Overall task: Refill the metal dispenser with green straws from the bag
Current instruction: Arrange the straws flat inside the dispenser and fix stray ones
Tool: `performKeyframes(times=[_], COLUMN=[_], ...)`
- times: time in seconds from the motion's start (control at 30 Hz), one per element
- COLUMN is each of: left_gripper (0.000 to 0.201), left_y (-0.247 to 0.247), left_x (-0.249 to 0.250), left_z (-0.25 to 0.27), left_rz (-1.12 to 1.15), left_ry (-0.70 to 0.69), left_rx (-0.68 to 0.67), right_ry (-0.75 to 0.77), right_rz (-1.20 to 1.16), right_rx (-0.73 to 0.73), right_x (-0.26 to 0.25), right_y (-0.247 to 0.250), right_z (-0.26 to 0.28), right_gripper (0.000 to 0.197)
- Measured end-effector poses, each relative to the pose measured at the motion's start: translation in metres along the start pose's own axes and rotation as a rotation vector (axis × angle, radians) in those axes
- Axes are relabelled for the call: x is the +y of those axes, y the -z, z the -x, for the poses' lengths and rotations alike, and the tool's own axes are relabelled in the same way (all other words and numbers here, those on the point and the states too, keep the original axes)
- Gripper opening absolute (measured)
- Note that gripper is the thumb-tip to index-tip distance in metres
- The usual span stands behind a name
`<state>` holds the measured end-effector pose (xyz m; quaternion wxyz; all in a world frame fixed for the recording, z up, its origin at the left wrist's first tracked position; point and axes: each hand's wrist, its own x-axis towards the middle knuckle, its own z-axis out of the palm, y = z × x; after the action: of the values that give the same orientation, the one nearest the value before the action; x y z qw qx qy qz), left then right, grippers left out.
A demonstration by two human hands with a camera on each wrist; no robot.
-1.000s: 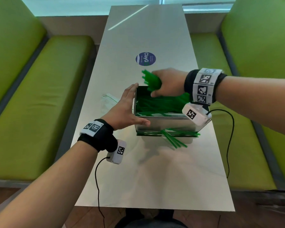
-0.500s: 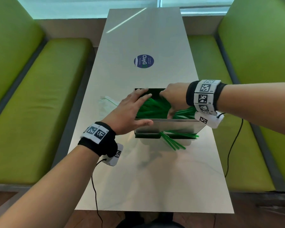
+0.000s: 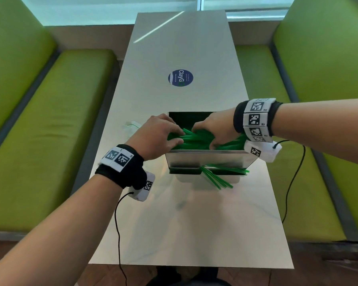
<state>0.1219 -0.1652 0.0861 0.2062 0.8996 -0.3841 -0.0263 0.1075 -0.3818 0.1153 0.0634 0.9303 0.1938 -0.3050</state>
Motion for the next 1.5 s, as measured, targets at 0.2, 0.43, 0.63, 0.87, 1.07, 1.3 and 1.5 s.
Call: performKeyframes(times=[0.2, 0.43, 0.63, 0.87, 1.07, 1.3, 1.5], left_gripper=[0.022, 0.044, 0.026, 0.080, 0.089, 0.091, 0.091], left_y=[-0.003, -0.004, -0.013, -0.012, -0.014, -0.019, -0.020], left_x=[-0.006, -0.001, -0.010, -0.012, -0.010, -0.007, -0.005], left_z=[0.004, 0.009, 0.011, 0.015, 0.011, 0.002, 0.004], left_rz=[0.101, 0.231, 0.099, 0.160, 0.127, 0.072, 0.110], left_ry=[-0.021, -0.078, -0.101, -0.015, 0.027, 0.040, 0.065], left_rx=[0.080, -0.028, -0.039, -0.061, -0.079, -0.177, -0.172], right_ry=[-0.047, 0.031, -0.045, 0.005, -0.112, -0.067, -0.575], right_rz=[-0.066, 0.006, -0.071, -0.287, -0.190, -0.482, -1.693], right_rx=[0.000, -0.019, 0.096, -0.072, 0.171, 0.678, 0.340], right_x=[0.014, 0.007, 0.012, 0.001, 0.000, -0.050, -0.071], right_y=[0.010, -0.010, 0.000, -0.008, -0.013, -0.047, -0.153], right_z=[0.000, -0.002, -0.001, 0.006, 0.012, 0.092, 0.066], right_gripper=[0.057, 0.052, 0.038, 0.016, 0.021, 0.010, 0.023])
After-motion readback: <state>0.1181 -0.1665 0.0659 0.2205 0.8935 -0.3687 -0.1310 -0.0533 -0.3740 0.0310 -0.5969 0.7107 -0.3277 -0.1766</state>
